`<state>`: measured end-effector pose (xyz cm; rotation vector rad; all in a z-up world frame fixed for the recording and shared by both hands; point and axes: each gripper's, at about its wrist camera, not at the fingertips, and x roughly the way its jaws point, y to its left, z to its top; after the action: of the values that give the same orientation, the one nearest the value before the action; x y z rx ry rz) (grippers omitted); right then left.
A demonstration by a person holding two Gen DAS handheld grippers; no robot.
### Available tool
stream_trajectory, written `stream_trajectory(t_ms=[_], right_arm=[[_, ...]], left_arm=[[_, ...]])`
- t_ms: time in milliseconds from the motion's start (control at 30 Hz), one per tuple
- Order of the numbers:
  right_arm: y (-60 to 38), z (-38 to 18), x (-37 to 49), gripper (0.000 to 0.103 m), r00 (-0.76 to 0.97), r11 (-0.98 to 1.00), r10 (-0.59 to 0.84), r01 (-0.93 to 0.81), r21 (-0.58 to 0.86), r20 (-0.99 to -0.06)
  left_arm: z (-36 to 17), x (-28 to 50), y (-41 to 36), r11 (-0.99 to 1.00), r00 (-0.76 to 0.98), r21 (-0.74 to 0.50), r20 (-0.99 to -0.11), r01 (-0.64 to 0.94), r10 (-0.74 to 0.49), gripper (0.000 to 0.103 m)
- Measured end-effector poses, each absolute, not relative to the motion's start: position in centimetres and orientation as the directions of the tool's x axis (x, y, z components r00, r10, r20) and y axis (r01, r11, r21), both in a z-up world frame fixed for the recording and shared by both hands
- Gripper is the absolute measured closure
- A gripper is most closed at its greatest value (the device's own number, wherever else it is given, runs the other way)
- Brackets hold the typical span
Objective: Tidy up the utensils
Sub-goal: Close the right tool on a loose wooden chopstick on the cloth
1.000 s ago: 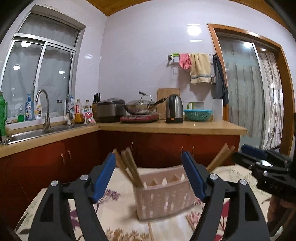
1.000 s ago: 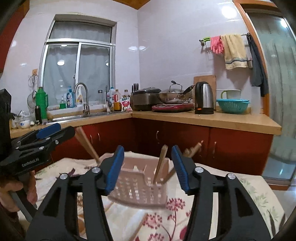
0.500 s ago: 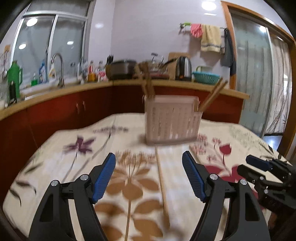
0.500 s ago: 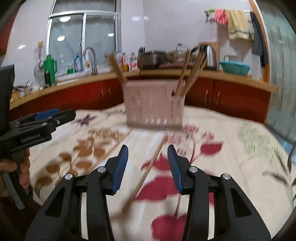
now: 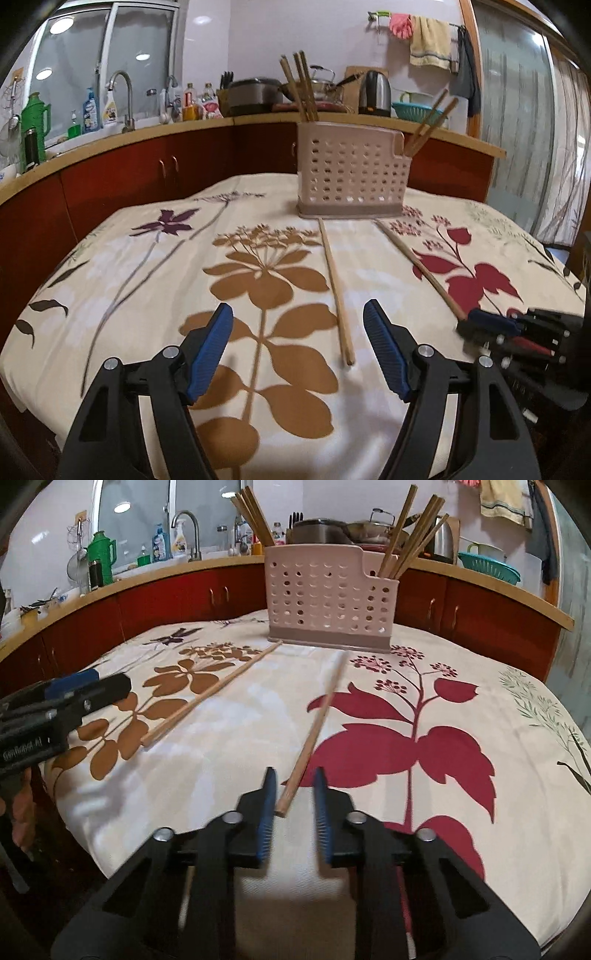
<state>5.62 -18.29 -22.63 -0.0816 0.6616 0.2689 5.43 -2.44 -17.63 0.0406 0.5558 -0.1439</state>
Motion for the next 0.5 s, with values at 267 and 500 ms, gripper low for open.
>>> stream_trajectory(t_ms=[267, 500], right_arm=[[-21.8, -22.5, 5.4, 0.096, 0.770, 0.985, 0.148, -0.174, 0.018, -0.620], [-22.8, -22.6, 5.4, 0.096, 0.776, 0.987, 0.147, -0.159, 0.035, -0.614]], left_arm=[[-19.5, 5.8, -3.9, 0.980, 0.788, -0.016, -0.592, 0.198, -0.169, 0.045], [-20.6, 6.4, -4.6, 0.976, 0.762, -0.012, -0.623, 0.216, -0.176, 0.067]])
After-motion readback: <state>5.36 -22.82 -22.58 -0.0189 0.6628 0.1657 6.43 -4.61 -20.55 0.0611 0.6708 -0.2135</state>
